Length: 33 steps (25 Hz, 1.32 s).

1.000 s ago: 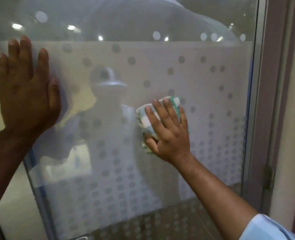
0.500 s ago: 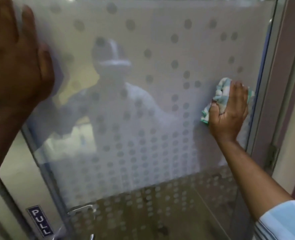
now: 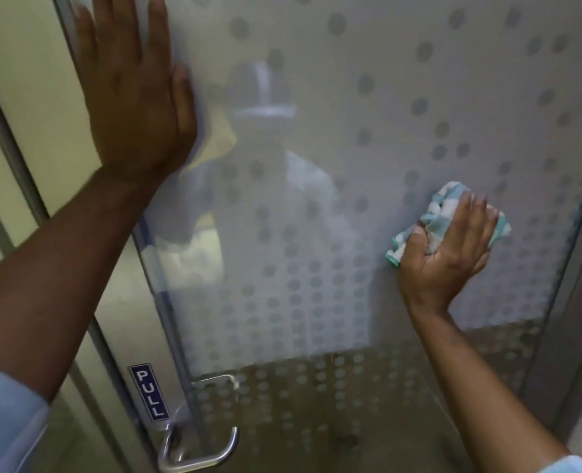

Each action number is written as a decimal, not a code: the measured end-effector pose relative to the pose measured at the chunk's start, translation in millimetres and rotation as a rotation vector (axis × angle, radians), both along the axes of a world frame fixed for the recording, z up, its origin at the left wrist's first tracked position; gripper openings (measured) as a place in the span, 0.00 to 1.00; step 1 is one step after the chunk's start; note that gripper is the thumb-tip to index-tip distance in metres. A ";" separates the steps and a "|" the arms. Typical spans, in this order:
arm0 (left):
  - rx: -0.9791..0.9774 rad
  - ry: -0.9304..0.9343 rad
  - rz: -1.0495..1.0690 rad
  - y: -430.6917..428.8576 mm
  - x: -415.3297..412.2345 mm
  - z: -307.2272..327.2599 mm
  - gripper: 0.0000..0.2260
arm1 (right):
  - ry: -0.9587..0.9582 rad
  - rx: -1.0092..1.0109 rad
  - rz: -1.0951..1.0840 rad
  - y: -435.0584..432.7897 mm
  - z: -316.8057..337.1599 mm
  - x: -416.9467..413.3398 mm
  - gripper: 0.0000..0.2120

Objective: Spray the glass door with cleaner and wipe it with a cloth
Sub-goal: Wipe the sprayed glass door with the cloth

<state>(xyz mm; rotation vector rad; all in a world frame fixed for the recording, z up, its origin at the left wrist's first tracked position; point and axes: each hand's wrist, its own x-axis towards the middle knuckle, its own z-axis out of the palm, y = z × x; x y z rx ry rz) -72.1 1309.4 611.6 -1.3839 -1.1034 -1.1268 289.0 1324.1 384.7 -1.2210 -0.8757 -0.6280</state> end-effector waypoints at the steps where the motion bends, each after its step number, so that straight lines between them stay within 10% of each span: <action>1: 0.007 0.016 -0.002 0.2 0.7 -0.3 0.28 | -0.018 -0.004 0.017 -2.5 1.8 -17.0 0.35; 24: 0.029 0.032 -0.068 0.9 -2.0 1.8 0.29 | -1.000 -0.004 0.159 -27.5 15.2 -213.5 0.36; 33: 0.048 0.023 -0.052 0.1 0.9 1.6 0.28 | -0.758 -0.001 0.008 -16.3 87.1 -131.1 0.31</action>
